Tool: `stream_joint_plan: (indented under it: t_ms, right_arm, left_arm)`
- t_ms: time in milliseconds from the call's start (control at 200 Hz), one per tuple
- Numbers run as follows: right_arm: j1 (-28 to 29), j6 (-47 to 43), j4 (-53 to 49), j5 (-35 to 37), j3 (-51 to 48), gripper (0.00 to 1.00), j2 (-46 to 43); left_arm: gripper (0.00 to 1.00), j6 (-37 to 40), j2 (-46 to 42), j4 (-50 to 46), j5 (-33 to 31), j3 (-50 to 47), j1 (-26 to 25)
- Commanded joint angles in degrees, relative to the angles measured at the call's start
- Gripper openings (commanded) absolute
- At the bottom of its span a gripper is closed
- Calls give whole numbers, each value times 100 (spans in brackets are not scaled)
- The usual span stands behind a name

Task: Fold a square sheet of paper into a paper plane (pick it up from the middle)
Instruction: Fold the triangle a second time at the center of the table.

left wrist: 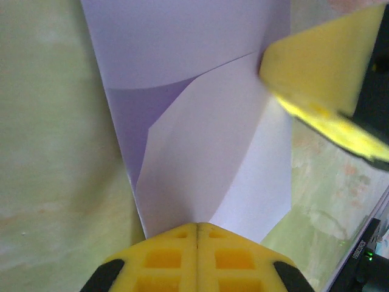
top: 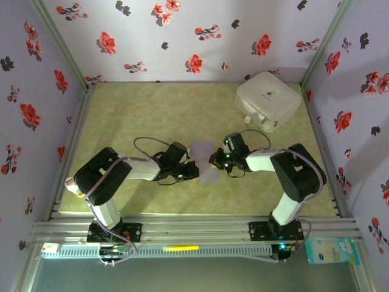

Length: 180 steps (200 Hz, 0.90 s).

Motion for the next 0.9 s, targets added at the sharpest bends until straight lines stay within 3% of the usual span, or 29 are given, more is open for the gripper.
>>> stream_joint_plan:
  t_ms: [0, 345, 580, 725, 820, 895]
  right_arm:
    - [-305, 138, 183, 288, -108, 0, 146]
    - [-426, 45, -271, 477, -106, 0, -537]
    - [-329, 121, -1105, 333, -329, 7, -1527]
    - [-167, 319, -2093, 517, -255, 15, -2204]
    - [-32, 318, -2436, 946, -249, 24, -2596]
    - [-15, 306, -2434, 954, -232, 26, -2647]
  left_arm:
    - [0, 133, 220, -757, -200, -155, -52]
    - [2, 58, -134, -661, -227, 14, -78]
    - [16, 252, -729, -1328, -512, 820, -44]
    - [14, 166, -683, -1820, -648, 1304, 18]
    - [12, 246, -541, -2233, -540, 1589, 62]
    - [10, 477, -332, -2564, -455, 1866, 105]
